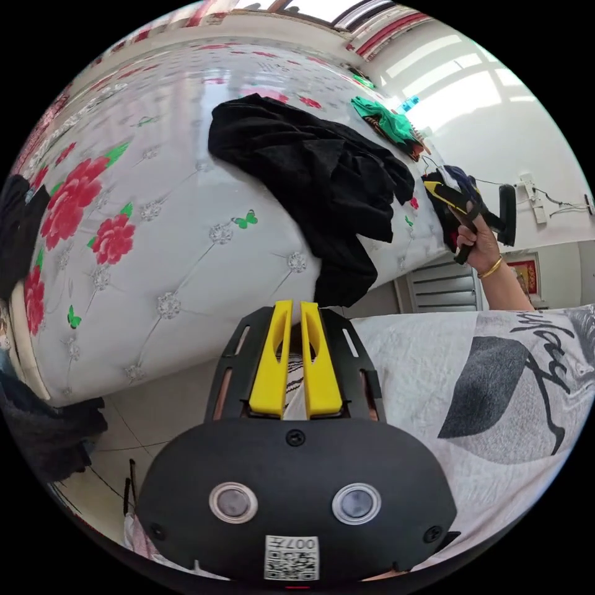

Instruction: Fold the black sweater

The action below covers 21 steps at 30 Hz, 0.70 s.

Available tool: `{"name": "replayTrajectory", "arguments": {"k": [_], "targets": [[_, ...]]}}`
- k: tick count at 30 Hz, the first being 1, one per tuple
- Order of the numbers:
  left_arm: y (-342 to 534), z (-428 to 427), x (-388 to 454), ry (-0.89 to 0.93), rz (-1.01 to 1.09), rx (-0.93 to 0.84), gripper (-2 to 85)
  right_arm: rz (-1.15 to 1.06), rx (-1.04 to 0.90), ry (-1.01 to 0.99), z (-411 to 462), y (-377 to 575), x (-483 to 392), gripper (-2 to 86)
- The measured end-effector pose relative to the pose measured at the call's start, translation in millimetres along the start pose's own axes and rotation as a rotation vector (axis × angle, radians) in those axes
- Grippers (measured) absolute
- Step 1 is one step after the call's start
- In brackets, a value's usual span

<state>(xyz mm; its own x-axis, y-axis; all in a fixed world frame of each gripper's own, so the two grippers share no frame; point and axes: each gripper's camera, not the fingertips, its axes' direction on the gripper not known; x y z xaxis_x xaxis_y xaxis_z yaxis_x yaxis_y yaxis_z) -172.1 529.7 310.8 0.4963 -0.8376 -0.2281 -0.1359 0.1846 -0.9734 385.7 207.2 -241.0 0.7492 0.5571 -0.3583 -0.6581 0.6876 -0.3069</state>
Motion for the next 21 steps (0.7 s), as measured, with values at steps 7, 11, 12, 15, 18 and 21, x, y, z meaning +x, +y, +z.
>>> {"name": "replayTrajectory", "arguments": {"k": [7, 11, 12, 15, 18, 21], "targets": [[-57, 58, 45, 0.039, 0.262, -0.135, 9.9, -0.016, -0.026, 0.044, 9, -17, -15, 6.5], [-86, 103, 86, -0.112, 0.46, -0.198, 13.2, -0.13, -0.091, 0.132, 34, -46, -40, 7.6], [-90, 117, 98, -0.167, 0.514, -0.224, 12.7, -0.145, -0.119, 0.155, 47, -54, -47, 7.9], [-89, 131, 116, -0.282, 0.668, -0.194, 8.5, -0.138, -0.216, 0.191, 90, -64, -51, 7.0], [-96, 125, 91, -0.314, 0.579, -0.194, 2.1, -0.005, -0.34, 0.231, 125, -59, -32, 3.8], [-89, 84, 24, -0.401, 0.377, -0.144, 0.9, 0.178, -0.213, 0.06, 98, -50, -10, 1.1]]}}
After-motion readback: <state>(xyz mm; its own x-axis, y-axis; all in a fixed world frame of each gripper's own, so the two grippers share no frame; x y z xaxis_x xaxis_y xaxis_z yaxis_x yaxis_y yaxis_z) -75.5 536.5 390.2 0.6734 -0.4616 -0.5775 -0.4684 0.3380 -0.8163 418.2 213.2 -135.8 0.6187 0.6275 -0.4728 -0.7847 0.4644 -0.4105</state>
